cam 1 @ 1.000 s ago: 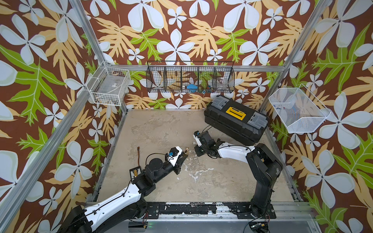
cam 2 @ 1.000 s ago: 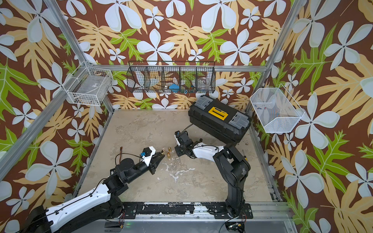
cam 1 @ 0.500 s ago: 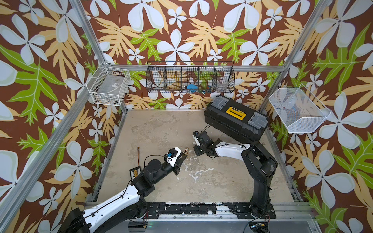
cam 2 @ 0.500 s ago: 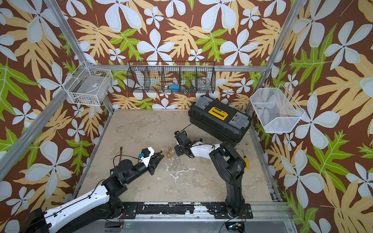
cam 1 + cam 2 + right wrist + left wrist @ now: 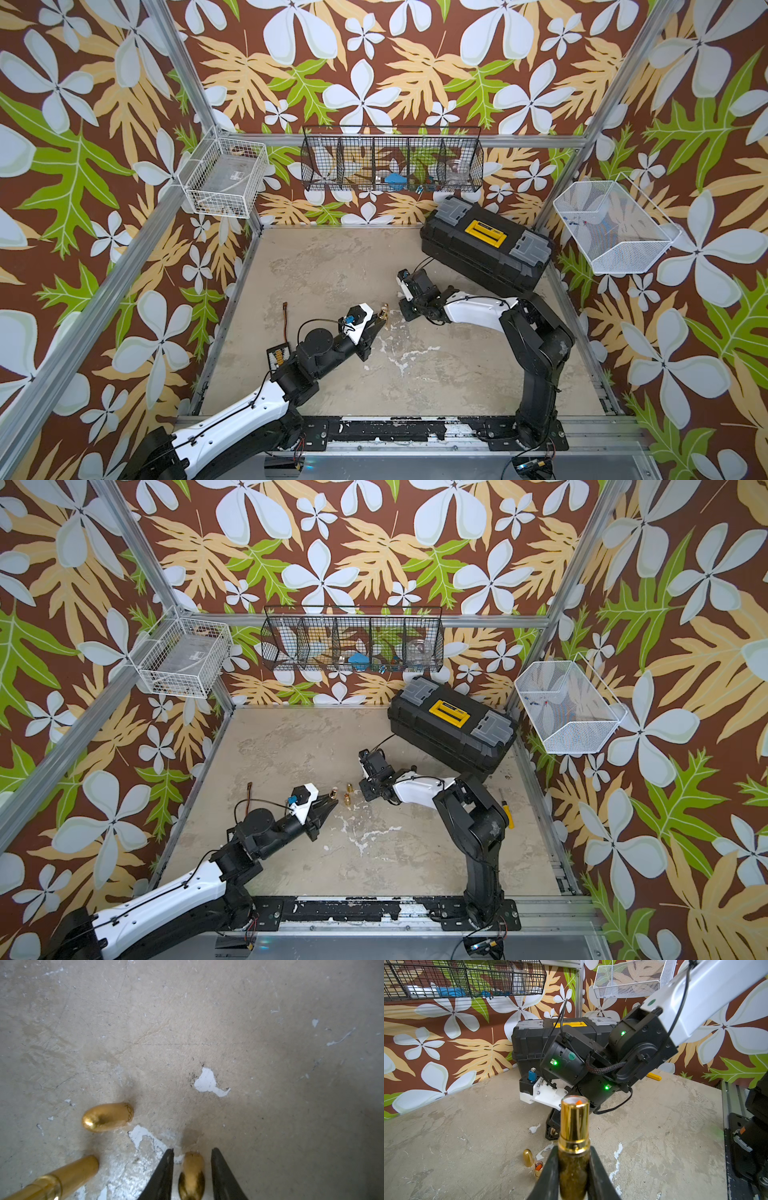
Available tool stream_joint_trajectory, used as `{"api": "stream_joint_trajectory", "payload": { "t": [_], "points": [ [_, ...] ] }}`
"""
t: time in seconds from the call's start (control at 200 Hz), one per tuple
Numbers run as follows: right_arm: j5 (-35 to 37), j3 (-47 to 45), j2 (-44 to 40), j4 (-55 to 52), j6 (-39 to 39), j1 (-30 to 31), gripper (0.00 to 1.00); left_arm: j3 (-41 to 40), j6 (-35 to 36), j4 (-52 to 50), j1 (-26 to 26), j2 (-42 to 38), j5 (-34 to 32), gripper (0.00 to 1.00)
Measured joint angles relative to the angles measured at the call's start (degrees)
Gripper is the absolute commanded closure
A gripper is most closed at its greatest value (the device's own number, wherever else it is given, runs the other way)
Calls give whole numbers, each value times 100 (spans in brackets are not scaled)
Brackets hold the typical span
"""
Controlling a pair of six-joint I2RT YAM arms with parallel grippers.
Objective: Open the lipstick cap
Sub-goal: Place the cover at the center of the board, then place the lipstick at the center of the board.
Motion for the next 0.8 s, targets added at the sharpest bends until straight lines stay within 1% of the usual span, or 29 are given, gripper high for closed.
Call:
{"api": "stream_joint_trajectory", "payload": {
  "t": [0.165, 0.3, 0.405, 0.53, 0.671, 0.801],
  "points": [
    [-11, -22, -155, -24, -7, 0, 64, 0, 0, 0, 0, -7, 0, 83],
    [-42, -101, -470, -94, -2, 0, 61, 0, 0, 0, 0, -13, 0, 83],
    [-76, -216, -977, -205, 26, -2, 61, -31, 0, 11, 0, -13, 2, 83],
    [-260, -254, -1878, -227, 129, -4, 60, -70, 4, 72, 0, 35, 70, 82],
    [-758, -533, -2905, 72, 149, -2, 57, -59, 109, 225, 0, 192, 225, 82],
    [-1556, -925, -3622, 369, 74, 0, 55, -44, 260, 284, 0, 291, 382, 83]
  ]
}}
